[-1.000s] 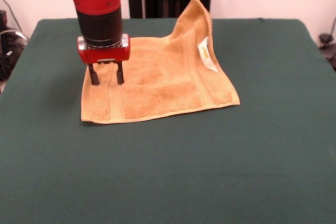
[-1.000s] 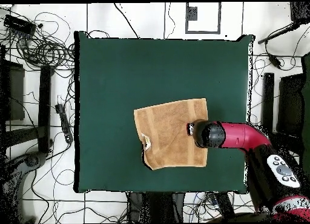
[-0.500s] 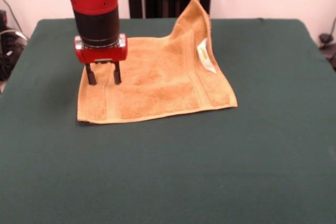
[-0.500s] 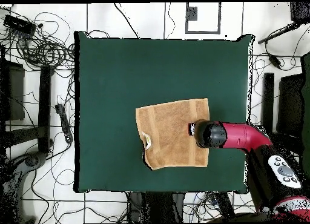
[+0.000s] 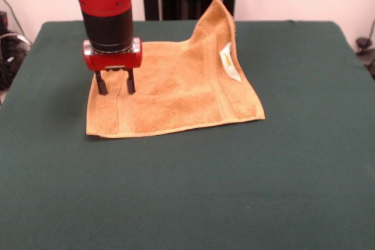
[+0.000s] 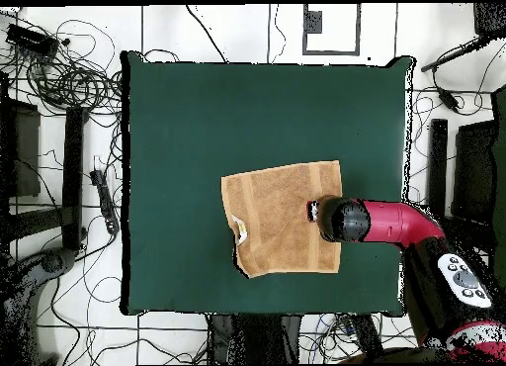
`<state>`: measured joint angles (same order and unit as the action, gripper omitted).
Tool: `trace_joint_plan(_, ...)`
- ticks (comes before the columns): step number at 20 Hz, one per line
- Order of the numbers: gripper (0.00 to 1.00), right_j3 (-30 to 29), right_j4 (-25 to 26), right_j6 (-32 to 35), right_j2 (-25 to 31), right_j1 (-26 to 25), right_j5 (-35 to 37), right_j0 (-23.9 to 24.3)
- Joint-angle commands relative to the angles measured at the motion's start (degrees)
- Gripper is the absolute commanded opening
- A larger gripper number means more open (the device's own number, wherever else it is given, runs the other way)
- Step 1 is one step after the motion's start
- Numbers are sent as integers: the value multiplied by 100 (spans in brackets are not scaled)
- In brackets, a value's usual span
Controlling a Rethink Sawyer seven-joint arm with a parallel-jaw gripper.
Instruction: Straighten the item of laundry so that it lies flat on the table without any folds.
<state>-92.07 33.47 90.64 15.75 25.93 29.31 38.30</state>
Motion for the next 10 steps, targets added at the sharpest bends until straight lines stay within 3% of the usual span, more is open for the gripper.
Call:
trace_joint_plan(1, 100, 183, 235, 555, -443, -516, -234, 40)
trace_joint_plan(10, 100, 333, 186, 369, -375, -492, 0, 105)
